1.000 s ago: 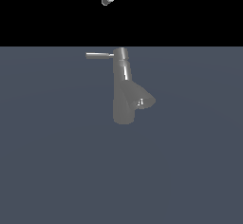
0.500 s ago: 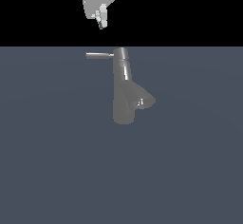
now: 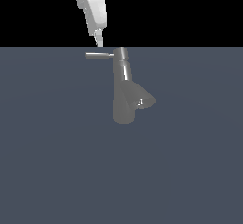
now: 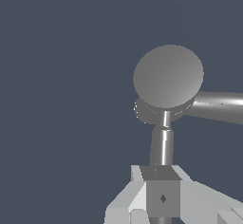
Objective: Turn on the faucet by rotating a designated handle.
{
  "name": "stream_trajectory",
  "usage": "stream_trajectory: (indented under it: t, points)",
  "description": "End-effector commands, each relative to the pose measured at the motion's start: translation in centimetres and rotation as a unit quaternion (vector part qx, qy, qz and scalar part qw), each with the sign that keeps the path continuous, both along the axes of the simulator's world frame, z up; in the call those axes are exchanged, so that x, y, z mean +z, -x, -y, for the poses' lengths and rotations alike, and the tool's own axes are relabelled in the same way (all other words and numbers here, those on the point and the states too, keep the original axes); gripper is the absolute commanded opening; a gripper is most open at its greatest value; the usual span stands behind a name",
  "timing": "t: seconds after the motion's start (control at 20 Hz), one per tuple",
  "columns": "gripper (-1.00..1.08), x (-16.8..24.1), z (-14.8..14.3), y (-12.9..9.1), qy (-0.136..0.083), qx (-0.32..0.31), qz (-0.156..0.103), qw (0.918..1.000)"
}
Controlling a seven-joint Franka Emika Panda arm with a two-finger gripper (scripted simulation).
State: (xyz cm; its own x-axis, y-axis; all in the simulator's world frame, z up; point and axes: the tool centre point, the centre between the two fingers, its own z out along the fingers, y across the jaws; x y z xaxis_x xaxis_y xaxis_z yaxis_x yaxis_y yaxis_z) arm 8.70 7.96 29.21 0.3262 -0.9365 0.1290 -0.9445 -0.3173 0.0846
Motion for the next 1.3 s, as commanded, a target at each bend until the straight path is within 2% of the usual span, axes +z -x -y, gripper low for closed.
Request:
stream_trajectory:
  t: [0.0,0.55,0.85,1.25]
  points:
    - [-1.0,-1.1,-0.4,-0.7,-0.002,-0.019,0.003,0.9998]
    - [-1.0,-4.0,-1.5,-2.2,-0.009,-0.065,0.007,0.9978]
    - [-1.0,-4.2,-1.6,-2.3,-0.01,-0.067,0.007,0.9977]
    - [-1.0,-5.7,-3.6,-1.8,-0.024,-0.067,0.002,0.9975]
